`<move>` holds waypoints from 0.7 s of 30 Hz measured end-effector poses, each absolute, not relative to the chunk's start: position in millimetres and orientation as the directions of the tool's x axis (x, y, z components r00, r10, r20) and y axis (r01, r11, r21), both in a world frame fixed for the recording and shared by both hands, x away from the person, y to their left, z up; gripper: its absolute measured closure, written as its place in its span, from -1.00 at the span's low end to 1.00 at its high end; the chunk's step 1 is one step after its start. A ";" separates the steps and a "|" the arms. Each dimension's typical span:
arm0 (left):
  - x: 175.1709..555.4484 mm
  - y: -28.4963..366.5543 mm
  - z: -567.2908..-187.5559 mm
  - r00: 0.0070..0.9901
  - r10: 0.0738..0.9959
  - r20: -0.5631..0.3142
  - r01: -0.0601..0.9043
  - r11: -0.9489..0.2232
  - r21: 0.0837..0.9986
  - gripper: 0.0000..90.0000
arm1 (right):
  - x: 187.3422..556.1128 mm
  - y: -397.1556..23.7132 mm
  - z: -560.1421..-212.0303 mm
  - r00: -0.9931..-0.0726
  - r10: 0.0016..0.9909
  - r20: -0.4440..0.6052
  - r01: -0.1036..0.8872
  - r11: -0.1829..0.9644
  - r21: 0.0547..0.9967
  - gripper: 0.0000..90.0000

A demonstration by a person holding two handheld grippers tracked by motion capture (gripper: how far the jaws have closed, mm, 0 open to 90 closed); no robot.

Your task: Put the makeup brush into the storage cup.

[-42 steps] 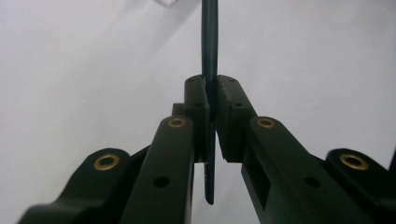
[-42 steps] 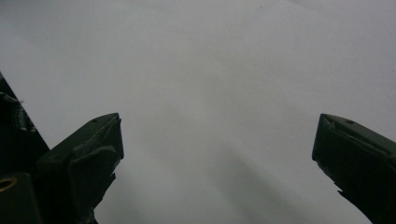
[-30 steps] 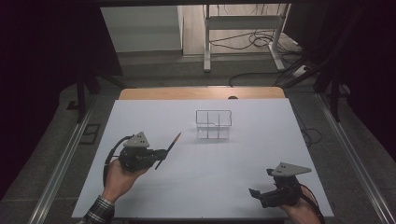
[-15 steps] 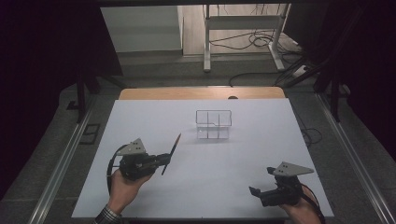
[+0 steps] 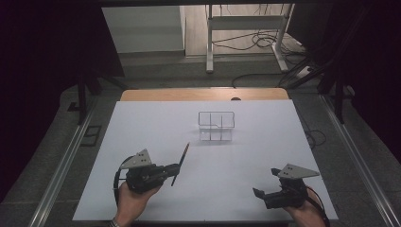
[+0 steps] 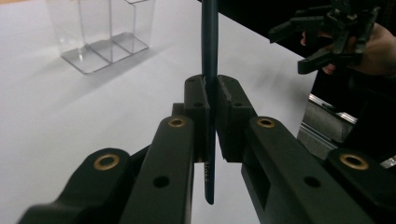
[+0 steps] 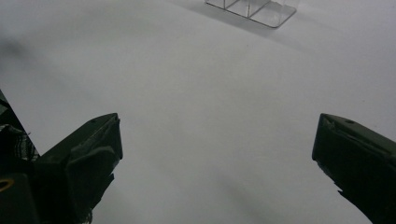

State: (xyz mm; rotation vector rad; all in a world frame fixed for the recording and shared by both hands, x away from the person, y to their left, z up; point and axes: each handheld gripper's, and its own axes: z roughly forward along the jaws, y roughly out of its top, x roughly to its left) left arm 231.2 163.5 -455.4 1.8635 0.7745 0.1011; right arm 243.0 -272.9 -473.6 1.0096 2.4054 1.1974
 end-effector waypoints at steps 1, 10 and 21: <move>229.7 162.0 -455.8 0.787 0.550 -0.281 0.462 -0.223 0.858 0.88 | 243.0 -273.1 -473.3 -0.722 0.689 0.060 0.463 0.417 0.782 -0.95; 217.9 146.9 -460.1 0.797 0.527 -0.296 0.462 -0.217 0.860 0.88 | 242.6 -272.2 -469.3 -0.729 0.682 0.062 0.450 0.409 0.794 -0.93; 210.7 130.9 -467.7 0.808 0.516 -0.285 0.454 -0.237 0.859 0.88 | 243.2 -265.8 -462.2 -0.734 0.670 0.110 0.462 0.374 0.804 -0.94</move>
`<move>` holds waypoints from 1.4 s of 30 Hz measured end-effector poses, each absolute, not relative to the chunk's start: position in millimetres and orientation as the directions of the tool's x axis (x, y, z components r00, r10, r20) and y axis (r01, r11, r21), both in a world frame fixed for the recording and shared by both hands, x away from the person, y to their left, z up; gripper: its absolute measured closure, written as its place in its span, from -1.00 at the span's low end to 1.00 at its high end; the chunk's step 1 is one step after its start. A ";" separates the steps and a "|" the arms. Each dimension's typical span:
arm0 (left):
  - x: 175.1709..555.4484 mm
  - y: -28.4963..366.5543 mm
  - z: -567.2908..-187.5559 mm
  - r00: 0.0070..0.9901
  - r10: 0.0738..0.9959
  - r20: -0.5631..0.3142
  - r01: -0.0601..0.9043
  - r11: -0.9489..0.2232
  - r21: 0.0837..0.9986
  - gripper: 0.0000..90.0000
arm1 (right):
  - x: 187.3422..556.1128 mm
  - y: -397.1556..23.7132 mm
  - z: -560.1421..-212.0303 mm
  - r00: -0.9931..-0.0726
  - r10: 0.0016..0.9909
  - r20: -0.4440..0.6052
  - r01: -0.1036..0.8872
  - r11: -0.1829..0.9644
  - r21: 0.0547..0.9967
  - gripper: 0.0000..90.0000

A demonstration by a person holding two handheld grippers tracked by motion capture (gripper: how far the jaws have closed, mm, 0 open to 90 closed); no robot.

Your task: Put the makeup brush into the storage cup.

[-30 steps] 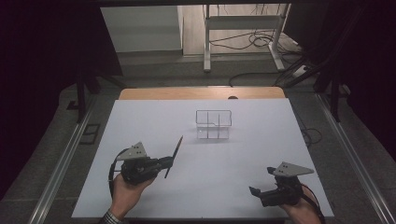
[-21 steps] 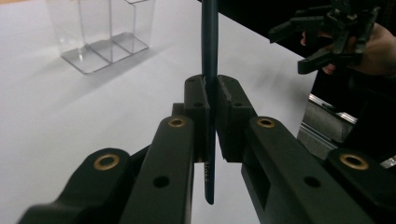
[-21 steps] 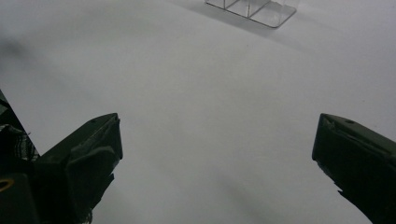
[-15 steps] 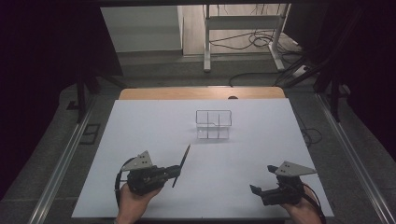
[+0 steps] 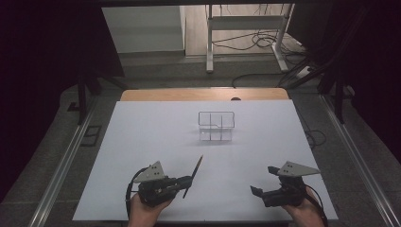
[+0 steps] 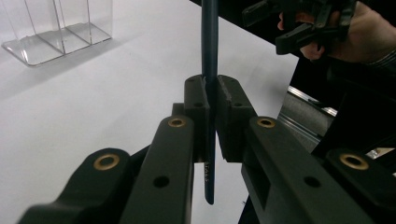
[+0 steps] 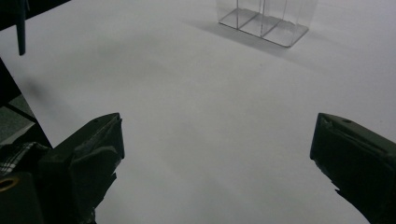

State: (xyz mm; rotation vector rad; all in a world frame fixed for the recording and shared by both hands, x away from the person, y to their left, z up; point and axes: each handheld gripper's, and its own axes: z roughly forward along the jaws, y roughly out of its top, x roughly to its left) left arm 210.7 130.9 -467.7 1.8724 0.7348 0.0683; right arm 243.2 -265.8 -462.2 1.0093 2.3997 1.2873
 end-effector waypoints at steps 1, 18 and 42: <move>210.6 130.4 -468.0 0.808 0.516 -0.284 0.454 -0.238 0.859 0.88 | 243.5 -265.1 -461.6 -0.735 0.668 0.112 0.461 0.372 0.806 -0.93; 215.5 128.1 -474.9 0.793 0.533 -0.295 0.468 -0.223 0.855 0.88 | 249.0 -243.2 -448.5 -0.746 0.633 0.207 0.484 0.302 0.821 -0.99; 219.2 122.3 -477.1 0.791 0.540 -0.287 0.461 -0.219 0.860 0.88 | 264.9 -190.6 -429.9 -0.817 0.520 0.250 0.458 0.321 0.829 -0.47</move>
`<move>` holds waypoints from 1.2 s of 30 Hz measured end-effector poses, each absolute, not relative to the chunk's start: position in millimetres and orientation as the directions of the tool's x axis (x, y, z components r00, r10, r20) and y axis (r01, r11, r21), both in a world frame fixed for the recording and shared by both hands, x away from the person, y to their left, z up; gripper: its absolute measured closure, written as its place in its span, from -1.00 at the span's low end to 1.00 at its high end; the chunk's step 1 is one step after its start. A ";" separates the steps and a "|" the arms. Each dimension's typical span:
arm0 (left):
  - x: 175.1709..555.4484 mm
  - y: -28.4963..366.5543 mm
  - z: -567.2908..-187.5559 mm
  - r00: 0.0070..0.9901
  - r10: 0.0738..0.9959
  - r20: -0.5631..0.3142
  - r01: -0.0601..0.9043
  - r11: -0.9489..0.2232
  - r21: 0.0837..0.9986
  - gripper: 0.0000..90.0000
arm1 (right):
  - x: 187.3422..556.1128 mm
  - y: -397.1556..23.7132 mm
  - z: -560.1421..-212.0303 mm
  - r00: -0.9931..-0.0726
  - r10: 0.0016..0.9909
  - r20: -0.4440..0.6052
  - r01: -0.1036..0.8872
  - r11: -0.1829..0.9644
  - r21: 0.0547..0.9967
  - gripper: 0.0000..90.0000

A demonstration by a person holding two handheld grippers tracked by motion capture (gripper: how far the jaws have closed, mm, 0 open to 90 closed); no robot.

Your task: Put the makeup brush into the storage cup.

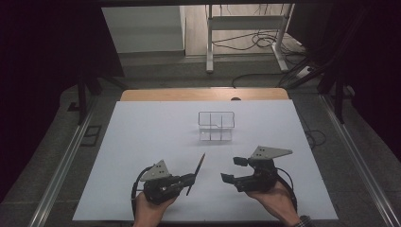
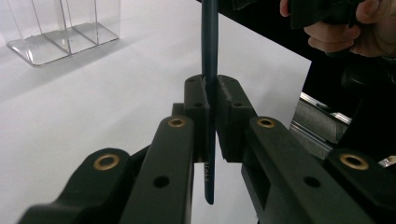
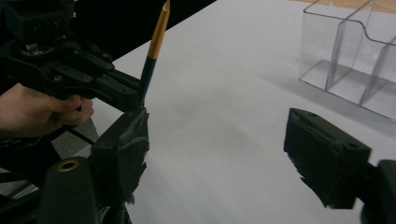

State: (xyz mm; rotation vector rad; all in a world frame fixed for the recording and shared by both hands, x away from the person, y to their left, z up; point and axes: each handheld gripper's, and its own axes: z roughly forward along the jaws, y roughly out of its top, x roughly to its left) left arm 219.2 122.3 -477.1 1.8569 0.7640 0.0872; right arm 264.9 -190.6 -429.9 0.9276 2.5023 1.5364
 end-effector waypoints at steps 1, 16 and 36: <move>219.2 122.0 -477.1 0.792 0.539 -0.287 0.461 -0.219 0.860 0.88 | 265.7 -188.5 -429.5 -0.818 0.516 0.254 0.459 0.320 0.829 -0.43; 219.7 119.9 -476.8 0.794 0.540 -0.280 0.456 -0.224 0.861 0.88 | 277.8 -154.9 -424.4 -0.840 0.464 0.282 0.461 0.336 0.821 -0.11; 219.8 116.0 -477.9 0.799 0.541 -0.263 0.449 -0.245 0.859 0.88 | 286.9 -130.6 -426.5 -0.841 0.412 0.351 0.496 0.325 0.805 0.37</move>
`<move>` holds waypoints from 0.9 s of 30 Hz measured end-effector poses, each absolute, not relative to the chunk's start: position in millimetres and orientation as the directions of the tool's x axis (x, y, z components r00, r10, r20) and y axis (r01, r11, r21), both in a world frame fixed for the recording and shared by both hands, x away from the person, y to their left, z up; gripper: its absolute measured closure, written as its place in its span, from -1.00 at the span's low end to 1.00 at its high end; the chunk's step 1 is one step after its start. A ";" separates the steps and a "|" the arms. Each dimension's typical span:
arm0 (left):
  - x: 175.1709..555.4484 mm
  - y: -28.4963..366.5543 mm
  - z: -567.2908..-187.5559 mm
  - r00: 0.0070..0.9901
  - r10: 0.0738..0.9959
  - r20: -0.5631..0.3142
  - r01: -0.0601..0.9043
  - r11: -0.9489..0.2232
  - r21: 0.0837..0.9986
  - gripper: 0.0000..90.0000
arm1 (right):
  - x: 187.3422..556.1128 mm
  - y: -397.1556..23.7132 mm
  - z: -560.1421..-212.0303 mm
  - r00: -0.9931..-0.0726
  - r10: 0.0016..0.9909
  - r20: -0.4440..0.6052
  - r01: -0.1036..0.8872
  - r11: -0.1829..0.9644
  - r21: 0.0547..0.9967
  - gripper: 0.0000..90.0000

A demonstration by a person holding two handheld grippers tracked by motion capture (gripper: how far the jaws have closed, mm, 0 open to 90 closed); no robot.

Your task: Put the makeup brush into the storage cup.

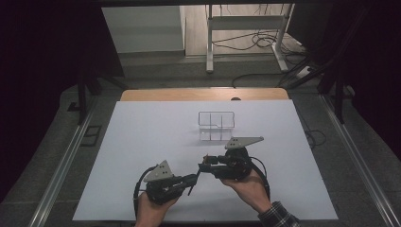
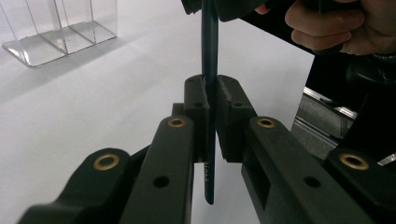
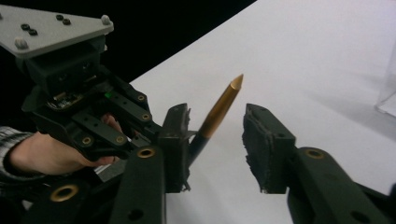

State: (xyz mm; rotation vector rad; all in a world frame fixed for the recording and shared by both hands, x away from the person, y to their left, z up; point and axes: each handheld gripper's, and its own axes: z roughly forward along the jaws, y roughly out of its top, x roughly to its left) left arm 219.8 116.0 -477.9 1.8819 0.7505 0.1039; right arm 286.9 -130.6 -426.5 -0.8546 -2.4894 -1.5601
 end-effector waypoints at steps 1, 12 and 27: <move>219.7 115.8 -478.0 0.799 0.541 -0.262 0.449 -0.246 0.859 0.88 | 287.4 -130.1 -426.7 -0.839 0.410 0.358 0.501 0.325 0.802 0.39; 220.3 112.9 -480.9 0.800 0.546 -0.249 0.445 -0.261 0.856 0.87 | 290.0 -125.9 -429.5 -0.824 0.387 0.414 0.541 0.318 0.779 0.81; 218.7 112.6 -480.4 0.790 0.574 -0.216 0.447 -0.298 0.844 0.35 | 291.2 -133.6 -427.7 -0.827 0.418 0.377 0.523 0.325 0.788 0.86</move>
